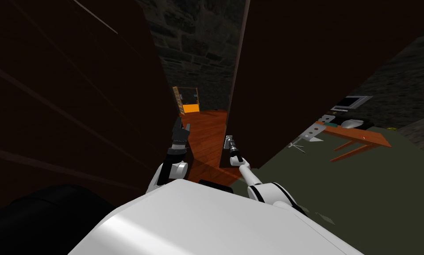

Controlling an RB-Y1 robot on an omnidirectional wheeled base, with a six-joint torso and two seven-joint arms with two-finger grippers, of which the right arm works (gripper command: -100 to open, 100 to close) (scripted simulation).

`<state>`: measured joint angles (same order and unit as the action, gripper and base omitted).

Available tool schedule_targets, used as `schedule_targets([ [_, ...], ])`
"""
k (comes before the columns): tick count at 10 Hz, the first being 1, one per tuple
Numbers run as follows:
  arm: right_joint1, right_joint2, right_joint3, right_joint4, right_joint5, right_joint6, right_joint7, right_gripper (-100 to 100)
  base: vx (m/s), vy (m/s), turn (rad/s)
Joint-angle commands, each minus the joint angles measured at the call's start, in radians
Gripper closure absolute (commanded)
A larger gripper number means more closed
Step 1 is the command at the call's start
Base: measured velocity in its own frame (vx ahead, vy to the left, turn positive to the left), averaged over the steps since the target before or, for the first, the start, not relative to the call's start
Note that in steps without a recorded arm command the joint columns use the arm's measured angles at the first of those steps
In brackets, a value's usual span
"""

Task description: Push the door open

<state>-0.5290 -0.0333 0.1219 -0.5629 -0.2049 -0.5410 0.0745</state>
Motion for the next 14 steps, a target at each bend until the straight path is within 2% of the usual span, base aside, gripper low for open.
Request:
schedule_targets([
  [1, 0.001, 0.001, 0.000, 0.001, 0.000, 0.000, 0.000, 100, -0.017, -0.004, -0.003],
  [3, 0.001, 0.001, 0.000, 0.001, 0.000, 0.000, 0.000, 100, -0.004, -0.001, -0.001],
  [6, 0.008, -0.016, -0.009, -0.008, -0.020, 0.007, 0.028, 100, 0.197, 0.006, -0.079],
  [10, 0.013, -0.026, -0.019, -0.019, -0.041, 0.012, 0.058, 100, 0.146, 0.003, -0.118],
  [11, 0.000, -0.028, -0.016, 0.000, -0.037, 0.008, 0.050, -100, -0.055, 0.048, -0.078],
  [14, -0.006, -0.016, -0.016, -0.001, -0.039, 0.018, 0.055, -100, -0.238, 0.057, -0.030],
])
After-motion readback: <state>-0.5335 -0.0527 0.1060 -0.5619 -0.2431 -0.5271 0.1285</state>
